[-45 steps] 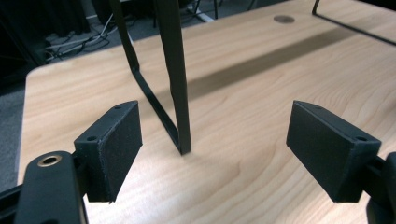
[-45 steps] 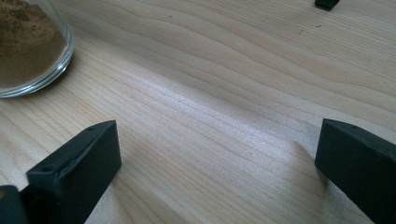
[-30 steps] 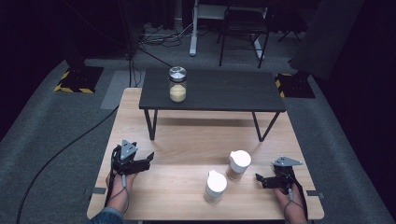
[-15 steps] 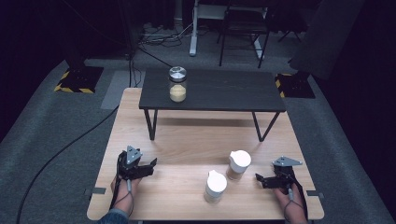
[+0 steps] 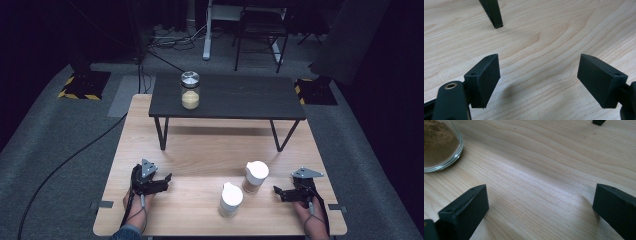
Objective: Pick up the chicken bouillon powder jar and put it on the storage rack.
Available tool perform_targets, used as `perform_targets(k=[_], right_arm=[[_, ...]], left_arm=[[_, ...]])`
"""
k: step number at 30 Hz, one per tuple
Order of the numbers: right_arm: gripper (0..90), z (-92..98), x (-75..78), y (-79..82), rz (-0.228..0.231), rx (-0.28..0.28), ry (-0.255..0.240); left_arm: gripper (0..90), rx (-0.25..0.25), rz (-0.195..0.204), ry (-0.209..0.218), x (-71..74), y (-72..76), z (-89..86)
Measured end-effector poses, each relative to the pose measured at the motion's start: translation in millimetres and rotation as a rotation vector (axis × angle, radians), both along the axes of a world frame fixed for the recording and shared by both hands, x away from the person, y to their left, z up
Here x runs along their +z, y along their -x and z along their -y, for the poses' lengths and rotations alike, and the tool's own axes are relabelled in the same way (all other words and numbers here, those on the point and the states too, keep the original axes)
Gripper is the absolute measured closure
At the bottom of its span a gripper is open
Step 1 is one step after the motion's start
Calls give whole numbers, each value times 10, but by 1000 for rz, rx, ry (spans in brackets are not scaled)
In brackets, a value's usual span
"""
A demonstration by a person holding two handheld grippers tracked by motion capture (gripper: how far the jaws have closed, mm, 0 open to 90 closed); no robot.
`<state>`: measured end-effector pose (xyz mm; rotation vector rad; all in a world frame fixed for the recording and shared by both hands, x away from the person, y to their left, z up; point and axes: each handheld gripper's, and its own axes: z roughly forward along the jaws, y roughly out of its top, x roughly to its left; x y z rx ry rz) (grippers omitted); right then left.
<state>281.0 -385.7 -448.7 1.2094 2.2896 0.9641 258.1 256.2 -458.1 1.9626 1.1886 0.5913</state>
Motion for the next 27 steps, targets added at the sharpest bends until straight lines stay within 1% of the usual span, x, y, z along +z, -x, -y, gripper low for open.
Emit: perform_targets(k=[1,3,6,7,11,15,19,27], right_arm=[[1,0,0,0,0,0,0],[1,0,0,0,0,0,0],[1,0,0,0,0,0,0],[1,0,0,0,0,0,0],[1,0,0,0,0,0,0],[1,0,0,0,0,0,0],[1,0,0,1,0,0,0],[1,-1,0,1,0,0,0]], left_arm=[[186,7,-7,-6,8,-1,16],[187,9,-8,-10,8,-3,31],[187,10,-31,-31,34,-33,66],[188,8,-42,-40,47,-49,76],[169,14,-107,-36,85,-154,92],[120,33,-115,-43,92,-173,118],[92,30,-122,-44,94,-189,125],[70,34,-124,-50,98,-194,145]])
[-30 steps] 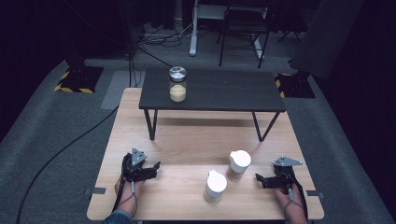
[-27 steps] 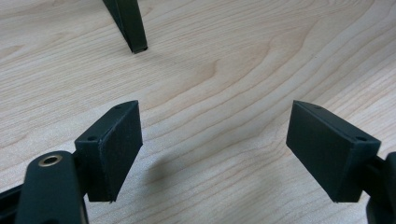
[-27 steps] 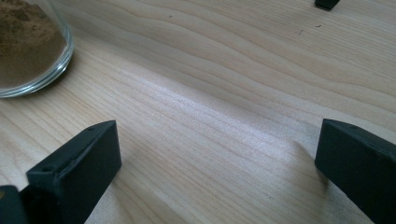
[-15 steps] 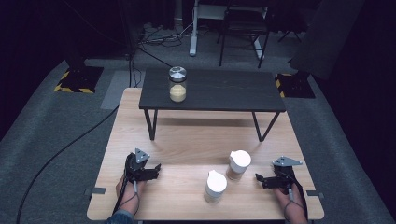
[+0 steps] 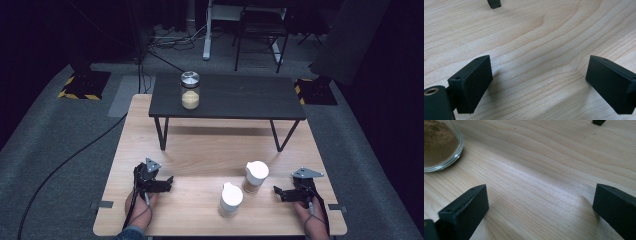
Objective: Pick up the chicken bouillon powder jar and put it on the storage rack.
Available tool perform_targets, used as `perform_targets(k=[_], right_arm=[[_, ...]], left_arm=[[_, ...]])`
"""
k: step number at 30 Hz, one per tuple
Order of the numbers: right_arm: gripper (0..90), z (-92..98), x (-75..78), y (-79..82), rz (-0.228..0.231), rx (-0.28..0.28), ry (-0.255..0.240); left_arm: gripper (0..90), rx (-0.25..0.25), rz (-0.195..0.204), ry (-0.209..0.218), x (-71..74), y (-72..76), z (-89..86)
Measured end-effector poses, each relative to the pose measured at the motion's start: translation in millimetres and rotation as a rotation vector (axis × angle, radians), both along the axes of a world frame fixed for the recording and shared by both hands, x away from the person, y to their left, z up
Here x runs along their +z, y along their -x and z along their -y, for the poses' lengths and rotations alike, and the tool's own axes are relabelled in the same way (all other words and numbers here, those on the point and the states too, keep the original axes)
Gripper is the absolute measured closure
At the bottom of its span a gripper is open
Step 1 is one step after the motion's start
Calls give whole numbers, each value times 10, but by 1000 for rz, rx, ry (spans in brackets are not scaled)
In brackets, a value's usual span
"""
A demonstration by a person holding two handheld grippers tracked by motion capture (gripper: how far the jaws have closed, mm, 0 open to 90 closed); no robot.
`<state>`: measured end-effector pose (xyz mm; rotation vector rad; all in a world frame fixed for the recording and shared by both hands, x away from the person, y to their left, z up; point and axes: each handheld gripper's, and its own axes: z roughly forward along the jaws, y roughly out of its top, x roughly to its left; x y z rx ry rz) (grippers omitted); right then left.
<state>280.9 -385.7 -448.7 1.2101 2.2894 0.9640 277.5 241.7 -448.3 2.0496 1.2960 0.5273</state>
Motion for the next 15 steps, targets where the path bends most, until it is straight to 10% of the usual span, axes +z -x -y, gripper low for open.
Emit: perform_targets(k=[15], right_arm=[[2,1,2,-4,0,0,1]], left_arm=[[50,15,-6,0,4,-9,15]])
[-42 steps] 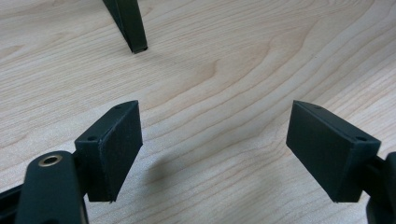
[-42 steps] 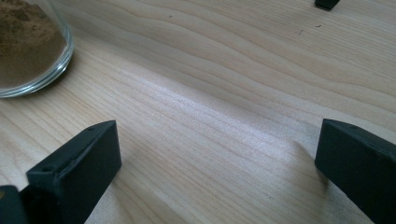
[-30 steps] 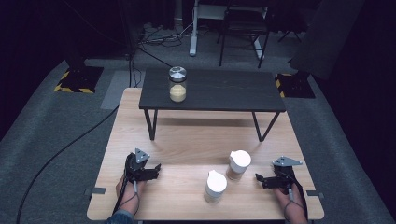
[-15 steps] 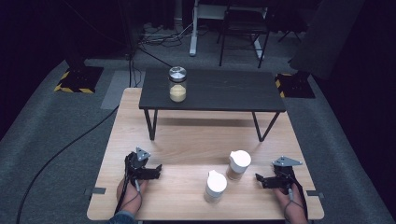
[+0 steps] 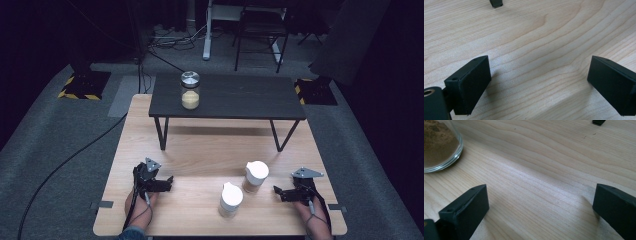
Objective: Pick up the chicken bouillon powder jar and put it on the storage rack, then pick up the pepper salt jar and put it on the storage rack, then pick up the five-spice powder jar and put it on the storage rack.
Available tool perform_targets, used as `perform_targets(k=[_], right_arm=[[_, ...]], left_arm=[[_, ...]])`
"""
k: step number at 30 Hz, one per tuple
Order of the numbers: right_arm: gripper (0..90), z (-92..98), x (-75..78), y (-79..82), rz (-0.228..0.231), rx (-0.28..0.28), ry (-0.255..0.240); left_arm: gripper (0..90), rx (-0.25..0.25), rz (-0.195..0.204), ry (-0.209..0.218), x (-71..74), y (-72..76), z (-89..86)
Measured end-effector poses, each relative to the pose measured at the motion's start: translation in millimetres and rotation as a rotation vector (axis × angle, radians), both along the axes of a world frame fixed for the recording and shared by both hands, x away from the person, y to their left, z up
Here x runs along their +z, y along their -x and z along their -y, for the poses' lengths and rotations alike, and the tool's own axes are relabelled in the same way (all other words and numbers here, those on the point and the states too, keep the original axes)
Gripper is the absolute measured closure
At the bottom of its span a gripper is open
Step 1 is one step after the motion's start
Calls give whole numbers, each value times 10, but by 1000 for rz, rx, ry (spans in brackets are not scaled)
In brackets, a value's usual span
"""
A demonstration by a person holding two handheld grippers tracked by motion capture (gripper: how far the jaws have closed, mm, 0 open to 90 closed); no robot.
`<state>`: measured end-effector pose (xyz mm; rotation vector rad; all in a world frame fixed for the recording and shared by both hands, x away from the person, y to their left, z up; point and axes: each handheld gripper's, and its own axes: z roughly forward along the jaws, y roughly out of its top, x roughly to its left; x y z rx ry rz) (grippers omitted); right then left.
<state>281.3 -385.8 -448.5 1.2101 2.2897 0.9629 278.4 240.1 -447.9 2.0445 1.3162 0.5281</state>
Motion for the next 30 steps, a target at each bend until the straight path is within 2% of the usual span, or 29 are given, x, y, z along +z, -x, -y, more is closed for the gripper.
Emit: perform_targets(k=[12,18,30], right_arm=[[17,13,-4,34,5,-10,-5],[15,61,-11,162,75,-10,-39],[16,87,129,327,148,16,-106]], left_arm=[[49,0,0,0,0,0,0],[50,0,0,0,0,-1,0],[49,0,0,0,0,0,0]])
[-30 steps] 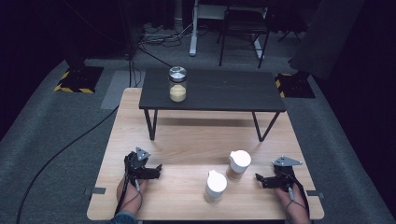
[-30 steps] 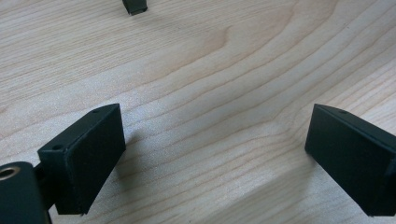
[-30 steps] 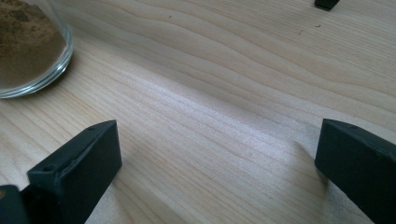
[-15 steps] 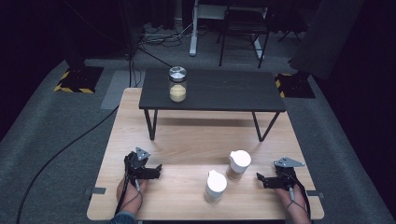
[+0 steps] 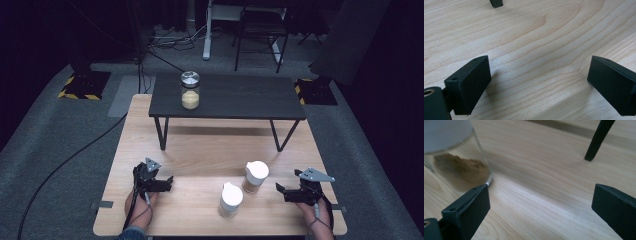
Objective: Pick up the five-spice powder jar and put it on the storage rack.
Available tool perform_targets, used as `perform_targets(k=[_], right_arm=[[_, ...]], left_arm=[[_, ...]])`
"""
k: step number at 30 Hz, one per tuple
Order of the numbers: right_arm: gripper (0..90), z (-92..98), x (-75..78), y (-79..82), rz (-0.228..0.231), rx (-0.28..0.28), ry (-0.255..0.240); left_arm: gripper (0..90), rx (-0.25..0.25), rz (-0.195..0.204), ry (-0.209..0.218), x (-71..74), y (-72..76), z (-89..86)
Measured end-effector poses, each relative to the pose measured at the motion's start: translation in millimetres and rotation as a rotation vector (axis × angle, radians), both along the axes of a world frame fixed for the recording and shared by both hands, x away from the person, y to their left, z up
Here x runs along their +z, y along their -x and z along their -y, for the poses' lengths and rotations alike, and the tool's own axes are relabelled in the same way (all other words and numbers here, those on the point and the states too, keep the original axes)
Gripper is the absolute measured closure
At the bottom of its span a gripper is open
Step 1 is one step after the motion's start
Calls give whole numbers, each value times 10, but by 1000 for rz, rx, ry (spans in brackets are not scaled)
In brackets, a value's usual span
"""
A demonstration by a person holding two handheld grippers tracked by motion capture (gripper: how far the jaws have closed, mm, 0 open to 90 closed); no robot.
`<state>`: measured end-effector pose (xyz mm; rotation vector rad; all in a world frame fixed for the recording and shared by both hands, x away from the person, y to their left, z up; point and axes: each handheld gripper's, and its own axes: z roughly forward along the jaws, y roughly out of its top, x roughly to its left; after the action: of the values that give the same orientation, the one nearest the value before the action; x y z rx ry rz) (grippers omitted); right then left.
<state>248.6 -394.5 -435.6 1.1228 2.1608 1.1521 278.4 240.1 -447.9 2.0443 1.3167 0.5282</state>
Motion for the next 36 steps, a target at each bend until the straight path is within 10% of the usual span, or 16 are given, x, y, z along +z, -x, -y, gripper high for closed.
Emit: perform_targets(k=[36], right_arm=[[17,-345,496,493,154,159,-169]], left_arm=[[48,0,0,0,0,-1,0]])
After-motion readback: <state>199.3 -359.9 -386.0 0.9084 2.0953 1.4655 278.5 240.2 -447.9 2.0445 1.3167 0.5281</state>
